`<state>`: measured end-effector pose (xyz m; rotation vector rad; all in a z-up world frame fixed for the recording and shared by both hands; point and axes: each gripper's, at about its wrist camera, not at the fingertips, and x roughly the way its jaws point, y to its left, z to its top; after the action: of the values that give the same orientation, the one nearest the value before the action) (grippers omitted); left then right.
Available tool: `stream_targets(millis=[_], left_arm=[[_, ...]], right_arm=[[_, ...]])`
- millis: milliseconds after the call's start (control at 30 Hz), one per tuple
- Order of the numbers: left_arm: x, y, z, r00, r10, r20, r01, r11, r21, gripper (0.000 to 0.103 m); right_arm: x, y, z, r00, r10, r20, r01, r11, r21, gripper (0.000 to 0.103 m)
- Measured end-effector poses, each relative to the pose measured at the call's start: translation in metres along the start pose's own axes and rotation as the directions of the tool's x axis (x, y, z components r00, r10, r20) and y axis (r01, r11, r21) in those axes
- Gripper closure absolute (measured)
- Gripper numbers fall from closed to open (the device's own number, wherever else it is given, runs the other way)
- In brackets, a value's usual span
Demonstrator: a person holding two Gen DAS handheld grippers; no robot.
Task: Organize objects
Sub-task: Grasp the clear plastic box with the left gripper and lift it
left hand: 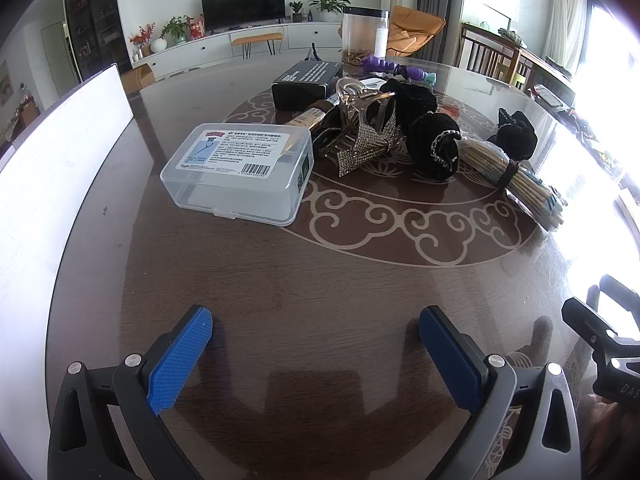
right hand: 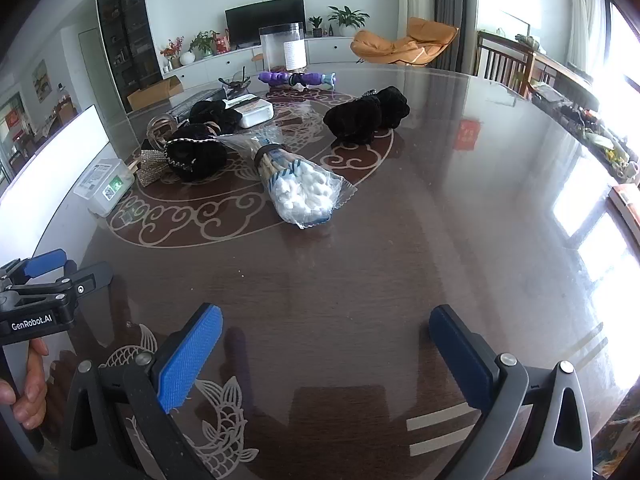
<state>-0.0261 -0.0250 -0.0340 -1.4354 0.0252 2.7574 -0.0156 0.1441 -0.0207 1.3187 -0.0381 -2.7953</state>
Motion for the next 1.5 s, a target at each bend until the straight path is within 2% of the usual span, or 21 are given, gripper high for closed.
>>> stream_targets(millis=[667, 867, 900, 967, 1067, 1167, 1267, 1367, 1500], left_arm=[[-0.001, 0.001, -0.002, 1.0, -0.003, -0.002, 0.003, 1.0, 0.002, 0.0], [-0.002, 0.009, -0.002, 0.999, 0.028, -0.03, -0.029, 0.999, -0.027, 0.0], [-0.003, 0.013, 0.002, 0.998, 0.04, -0.041, -0.042, 0.998, -0.044, 0.0], [-0.01, 0.024, 0.018, 1.0, 0.017, -0.01, -0.018, 0.996, -0.092, 0.0], [-0.017, 0.043, 0.058, 0.999, 0.017, 0.027, -0.012, 0.98, -0.196, 0.0], [0.0, 0.055, 0.099, 0.999, 0.038, -0.016, -0.041, 0.955, -0.293, 0.0], [0.031, 0.051, 0.123, 0.991, 0.099, -0.088, -0.121, 0.95, -0.289, 0.0], [0.051, 0.048, 0.128, 0.975, 0.167, -0.148, -0.2, 0.948, -0.249, 0.0], [0.046, 0.054, 0.113, 0.973, 0.176, -0.15, -0.206, 0.954, -0.217, 0.0]], right_arm=[[0.003, 0.002, 0.0, 1.0, -0.017, -0.006, 0.017, 1.0, -0.018, 0.0], [0.003, 0.002, 0.0, 1.0, -0.023, -0.008, 0.023, 0.999, -0.025, 0.0], [0.003, 0.001, 0.0, 1.0, -0.024, -0.008, 0.023, 0.999, -0.026, 0.0], [0.004, 0.001, 0.0, 1.0, -0.024, -0.009, 0.024, 0.999, -0.028, 0.0], [0.004, 0.001, 0.0, 1.0, -0.025, -0.009, 0.025, 0.999, -0.028, 0.0], [0.004, 0.002, 0.0, 0.999, -0.032, -0.012, 0.032, 0.999, -0.033, 0.0], [0.005, 0.002, 0.0, 0.999, -0.033, -0.012, 0.032, 0.999, -0.033, 0.0], [0.005, 0.002, 0.0, 0.999, -0.035, -0.012, 0.035, 0.999, -0.032, 0.0], [0.006, 0.003, 0.0, 0.999, -0.041, -0.014, 0.04, 0.999, -0.033, 0.0]])
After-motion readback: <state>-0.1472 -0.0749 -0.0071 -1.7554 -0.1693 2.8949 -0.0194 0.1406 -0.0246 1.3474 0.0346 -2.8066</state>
